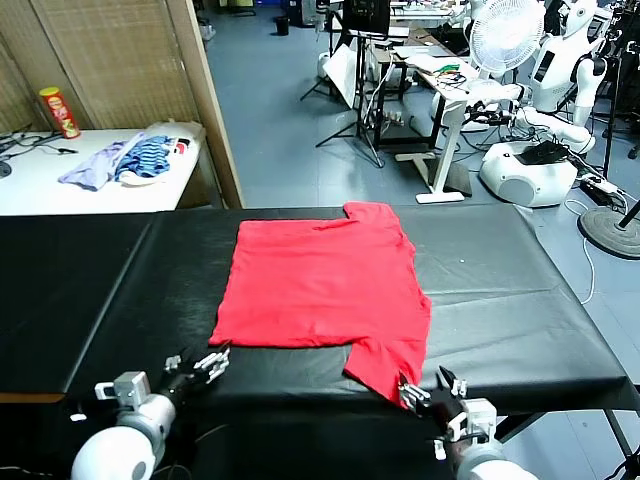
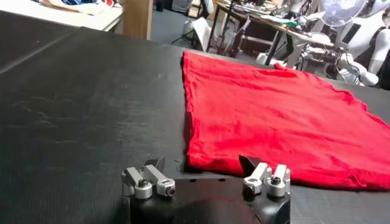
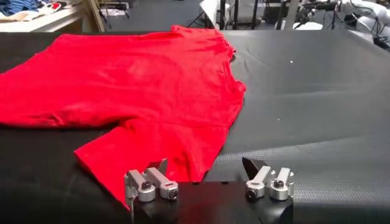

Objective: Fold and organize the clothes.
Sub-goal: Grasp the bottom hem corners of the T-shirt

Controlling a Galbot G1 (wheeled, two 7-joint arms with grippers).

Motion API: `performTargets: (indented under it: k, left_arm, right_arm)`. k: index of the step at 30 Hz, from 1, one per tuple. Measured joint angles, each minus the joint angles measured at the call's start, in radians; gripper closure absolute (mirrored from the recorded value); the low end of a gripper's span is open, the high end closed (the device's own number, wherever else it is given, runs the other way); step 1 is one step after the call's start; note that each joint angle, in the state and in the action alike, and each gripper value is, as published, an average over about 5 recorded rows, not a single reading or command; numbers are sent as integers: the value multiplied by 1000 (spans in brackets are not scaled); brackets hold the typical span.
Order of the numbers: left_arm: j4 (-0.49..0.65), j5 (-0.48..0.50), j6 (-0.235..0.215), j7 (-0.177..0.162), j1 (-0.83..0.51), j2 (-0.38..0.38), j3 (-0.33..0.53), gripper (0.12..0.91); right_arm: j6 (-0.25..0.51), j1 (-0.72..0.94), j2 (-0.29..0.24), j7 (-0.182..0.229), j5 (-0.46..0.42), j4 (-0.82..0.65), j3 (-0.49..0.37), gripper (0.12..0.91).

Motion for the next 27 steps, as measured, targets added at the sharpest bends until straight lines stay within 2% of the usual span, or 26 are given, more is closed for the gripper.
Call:
performTargets:
  k: [3,5,7,10,14,16,19,21,27]
  left_arm:
    - [6,-6,-3,-5,-5,0,0,232]
    - [13,-14,-8,-8,-9,1,0,234]
    - [20,-21,-13,-7,-11,2,2,262]
    - [28,-25,-19,2,-13,2,8,385]
    - [36,-22,-27,23,-16,-1,18,604]
    - [40,-21,-32,32,-18,-4,24,721]
    - [43,-20,-36,37,-20,-9,29,862]
    - [40,-18,-39,33,-16,-10,29,901]
    - [-13,-12,-43,-9,26,-14,16,905]
  right_arm:
    - [2,1,2,1,-3,-5,-3,273]
    - [2,1,5,2,-4,-8,-6,359]
    - [1,1,8,2,-6,-12,-10,482]
    - [-2,0,16,6,-9,-17,-14,648]
    - [-6,-5,26,16,-8,-20,-15,844]
    - [-9,-10,29,21,-7,-17,-14,893]
    - [-22,-23,26,28,-2,0,-6,902]
    - [-36,-35,20,34,6,19,4,902]
    - [-60,-86,-17,39,45,102,49,902]
